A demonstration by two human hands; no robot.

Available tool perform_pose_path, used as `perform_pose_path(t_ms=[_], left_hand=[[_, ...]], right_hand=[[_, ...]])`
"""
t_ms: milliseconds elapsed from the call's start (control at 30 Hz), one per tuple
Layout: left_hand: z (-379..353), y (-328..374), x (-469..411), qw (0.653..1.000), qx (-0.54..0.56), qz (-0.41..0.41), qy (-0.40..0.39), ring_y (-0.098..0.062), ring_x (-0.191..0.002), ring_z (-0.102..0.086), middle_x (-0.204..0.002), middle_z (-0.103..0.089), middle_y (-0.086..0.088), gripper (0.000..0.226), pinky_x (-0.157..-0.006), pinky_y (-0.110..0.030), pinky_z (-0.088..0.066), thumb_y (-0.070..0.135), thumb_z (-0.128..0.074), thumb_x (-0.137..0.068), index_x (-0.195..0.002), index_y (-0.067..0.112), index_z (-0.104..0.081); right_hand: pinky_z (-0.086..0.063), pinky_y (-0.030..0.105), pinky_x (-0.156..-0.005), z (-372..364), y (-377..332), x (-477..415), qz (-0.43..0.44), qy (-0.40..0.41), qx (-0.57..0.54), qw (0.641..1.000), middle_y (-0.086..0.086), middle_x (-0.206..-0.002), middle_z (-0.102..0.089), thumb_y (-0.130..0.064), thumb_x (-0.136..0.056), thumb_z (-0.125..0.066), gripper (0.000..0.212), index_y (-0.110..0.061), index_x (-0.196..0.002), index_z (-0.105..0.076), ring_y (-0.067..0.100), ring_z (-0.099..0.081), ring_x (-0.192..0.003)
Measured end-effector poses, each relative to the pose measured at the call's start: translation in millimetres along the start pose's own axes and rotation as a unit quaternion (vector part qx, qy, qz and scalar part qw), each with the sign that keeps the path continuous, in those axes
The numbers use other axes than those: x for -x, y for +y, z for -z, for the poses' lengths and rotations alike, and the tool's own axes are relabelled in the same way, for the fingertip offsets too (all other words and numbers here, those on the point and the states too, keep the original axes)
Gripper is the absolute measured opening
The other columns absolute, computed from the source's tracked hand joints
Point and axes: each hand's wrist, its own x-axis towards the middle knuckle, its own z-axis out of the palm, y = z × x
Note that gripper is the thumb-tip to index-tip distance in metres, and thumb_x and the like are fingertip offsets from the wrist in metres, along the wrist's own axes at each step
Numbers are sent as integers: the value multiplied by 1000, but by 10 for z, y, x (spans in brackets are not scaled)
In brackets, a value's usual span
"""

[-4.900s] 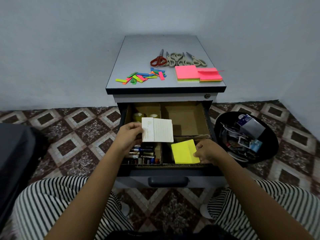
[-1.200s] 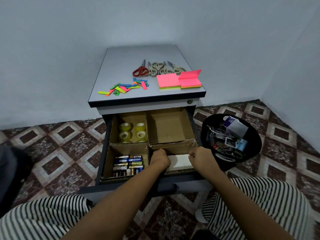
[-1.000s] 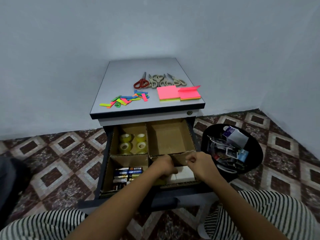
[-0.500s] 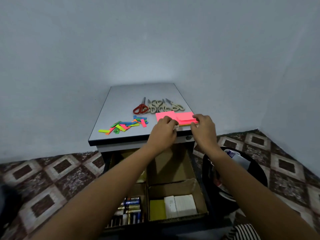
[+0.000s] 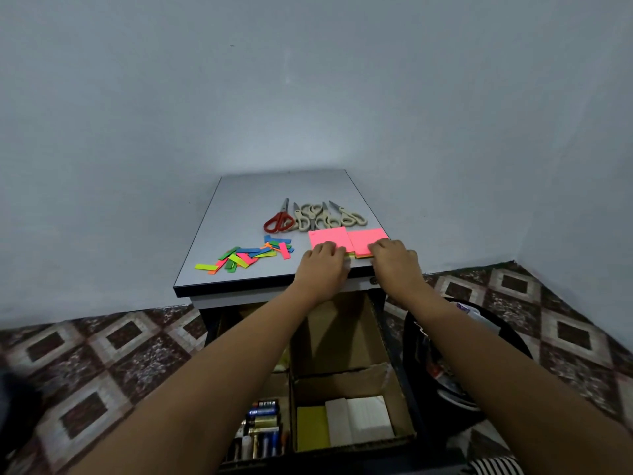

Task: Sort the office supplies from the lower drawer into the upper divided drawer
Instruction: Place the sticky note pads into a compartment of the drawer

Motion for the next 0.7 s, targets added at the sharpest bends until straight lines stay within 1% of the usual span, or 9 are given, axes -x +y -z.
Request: perform_pose_path(t_ms=[133,233,400,533,567,633,667,700], left_hand=[[42,-3,4,999,-33,-3,3,-29,-123,-39,-137,-41,-13,45,-98,-40,-36,32,-39,-99,-138,9,-37],[57,3,22,998,-54,-7,13,-29,-121,-39,-134,-42,-12,41,-96,-40,-36,30,-40,-99,-134,9,-40],[48,9,60,996,-72,-24,41,-28,-118,-41,-130,-45,-13,37,-94,-38,-37,26,-42,-98,-130,9,-45],[41,-27,74,992,-103,-58,41,-30,-113,-46,-126,-49,-15,35,-92,-38,-41,22,-47,-96,-128,7,-49],[52,-25,81,990,-117,-67,42,-30,-109,-49,-122,-52,-15,34,-88,-38,-43,20,-51,-94,-125,6,-52],[76,-10,104,986,-144,-76,42,-28,-95,-57,-108,-61,-14,30,-77,-38,-48,18,-65,-84,-111,7,-61],[80,-4,113,984,-151,-77,46,-27,-87,-60,-100,-64,-11,30,-71,-37,-49,18,-72,-76,-103,9,-65],[76,-1,117,984,-149,-75,56,-25,-80,-61,-93,-65,-9,30,-66,-35,-49,19,-77,-70,-97,10,-67]], right_hand=[[-41,38,-89,32,27,-39,36,4,48,998,9,-127,-50,-13,-91,-54,36,-11,-126,-50,26,-47,-116],[-42,34,-88,39,37,-34,81,-3,83,993,11,-124,-51,-7,-88,-53,36,-7,-124,-51,27,-49,-113],[-42,33,-90,25,36,23,85,5,64,994,14,-126,-50,-6,-91,-48,34,-4,-126,-48,28,-48,-115],[-43,32,-91,37,25,46,76,23,54,995,16,-126,-51,-6,-91,-50,35,-3,-126,-47,29,-49,-114],[-43,33,-90,34,23,48,73,26,53,996,17,-125,-51,-5,-90,-51,35,-2,-125,-47,29,-49,-114],[-45,36,-87,40,7,62,67,32,50,996,21,-120,-54,-1,-88,-54,34,1,-121,-51,33,-52,-109],[-47,39,-82,38,-4,67,66,42,45,996,23,-114,-57,2,-83,-58,32,4,-115,-54,36,-55,-103],[-50,41,-73,33,-7,75,67,49,39,996,25,-105,-60,6,-76,-65,31,6,-107,-58,39,-59,-94]])
